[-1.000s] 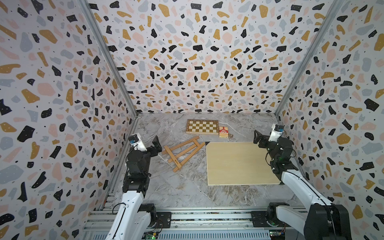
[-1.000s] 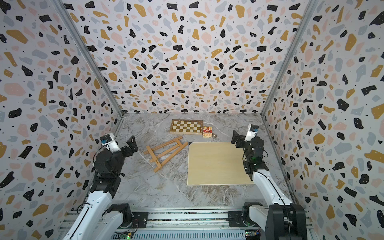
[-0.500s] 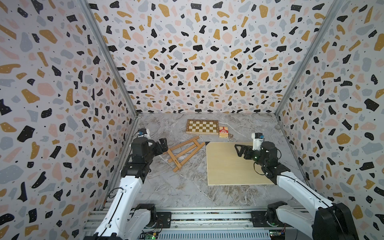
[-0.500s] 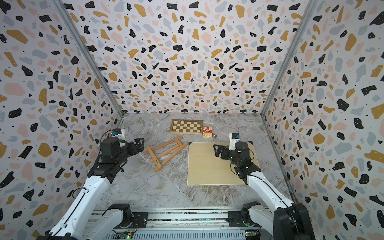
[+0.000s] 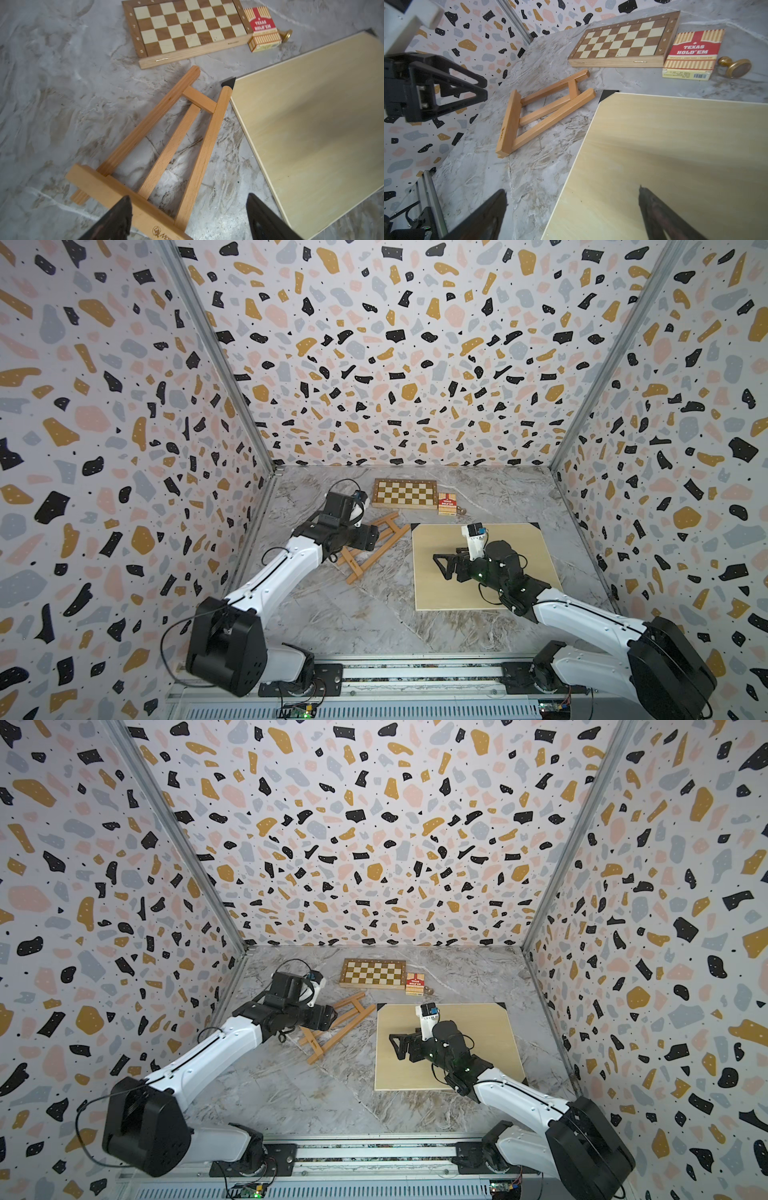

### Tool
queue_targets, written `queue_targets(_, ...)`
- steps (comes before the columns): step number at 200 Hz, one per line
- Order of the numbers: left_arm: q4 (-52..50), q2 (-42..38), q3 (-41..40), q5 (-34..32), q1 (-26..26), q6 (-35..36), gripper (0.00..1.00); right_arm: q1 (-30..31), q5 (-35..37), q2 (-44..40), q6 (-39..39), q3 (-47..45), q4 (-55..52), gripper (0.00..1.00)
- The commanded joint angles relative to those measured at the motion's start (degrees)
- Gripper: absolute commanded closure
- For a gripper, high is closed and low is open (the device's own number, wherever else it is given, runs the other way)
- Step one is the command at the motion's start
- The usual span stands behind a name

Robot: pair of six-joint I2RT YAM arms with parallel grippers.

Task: Assemble the easel
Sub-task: Pick up the easel at the center of the board.

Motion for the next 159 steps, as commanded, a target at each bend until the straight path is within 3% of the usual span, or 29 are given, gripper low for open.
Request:
queue_targets(1,-6.88,6.27,5.25,0.58,-3.17,6.77,0.21,0.33,-0.6,-0.43,-0.8,2.52,0.6,0.0)
queue_targets(75,-13.4,22.98,14.94,-4.48,-7.31,9.5,0.31,0.23,1.28,-3.44,-2.59,2.32,-0.98,0.0)
queue_targets(134,-15.24,29.76,18.53,-5.94,-7.33,10.65,0.36,0.27,3.25,-5.76,-3.17,1.65,-1.28,0.0)
queue_targets(159,-16.32,31.65,20.12,-6.46,-7.33,10.9,0.44,0.27,3.95,-5.96,-3.49,1.79,-1.66,0.0)
